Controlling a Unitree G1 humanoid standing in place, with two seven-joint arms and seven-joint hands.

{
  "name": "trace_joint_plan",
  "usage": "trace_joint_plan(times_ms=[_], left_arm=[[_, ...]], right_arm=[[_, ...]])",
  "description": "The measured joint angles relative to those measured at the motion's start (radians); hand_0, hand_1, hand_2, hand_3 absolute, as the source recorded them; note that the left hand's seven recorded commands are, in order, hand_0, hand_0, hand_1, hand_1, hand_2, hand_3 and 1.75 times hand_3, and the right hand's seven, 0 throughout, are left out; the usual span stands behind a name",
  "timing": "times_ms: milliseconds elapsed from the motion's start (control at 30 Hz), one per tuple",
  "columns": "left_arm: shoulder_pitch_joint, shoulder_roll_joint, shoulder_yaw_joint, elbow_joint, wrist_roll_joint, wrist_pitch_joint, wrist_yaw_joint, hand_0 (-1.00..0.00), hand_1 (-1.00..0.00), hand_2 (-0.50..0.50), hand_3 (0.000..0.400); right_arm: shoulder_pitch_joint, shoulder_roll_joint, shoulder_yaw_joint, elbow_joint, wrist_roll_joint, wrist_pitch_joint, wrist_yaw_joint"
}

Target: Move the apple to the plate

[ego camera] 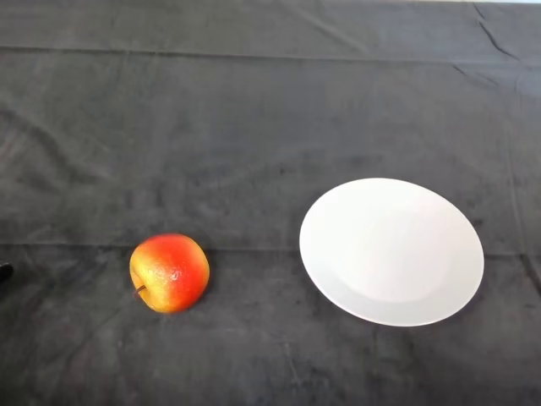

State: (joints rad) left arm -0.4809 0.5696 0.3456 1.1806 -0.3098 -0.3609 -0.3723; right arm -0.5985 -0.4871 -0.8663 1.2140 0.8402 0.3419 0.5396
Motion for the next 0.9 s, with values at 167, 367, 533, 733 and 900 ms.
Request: trace_joint_plan(times_ms=[167,367,533,733,900], left_arm=[[-0.011,-0.012,-0.026,-0.005,0.017,-0.006,-0.019,0.0,0.0,0.0,0.0],[-0.016,-0.028,-0.056,-0.009,0.042,-0.034,-0.033,0.0,0.0,0.0,0.0],[-0.016,-0.05,-0.076,-0.023,0.067,-0.056,-0.047,0.0,0.0,0.0,0.0],[-0.027,-0.092,-0.123,-0.039,0.101,-0.093,-0.07,0.0,0.0,0.0,0.0],[-0.043,-0.117,-0.145,-0.039,0.123,-0.109,-0.09,0.0,0.0,0.0,0.0]], right_arm=[[0.0,0.0,-0.0001,0.0,0.0,0.0,0.0],[0.0,0.0,0.0,0.0,0.0,0.0,0.0],[0.0,0.0,0.0,0.0,0.0,0.0,0.0],[0.0,0.0,0.0,0.0,0.0,0.0,0.0],[0.0,0.0,0.0,0.0,0.0,0.0,0.0]])
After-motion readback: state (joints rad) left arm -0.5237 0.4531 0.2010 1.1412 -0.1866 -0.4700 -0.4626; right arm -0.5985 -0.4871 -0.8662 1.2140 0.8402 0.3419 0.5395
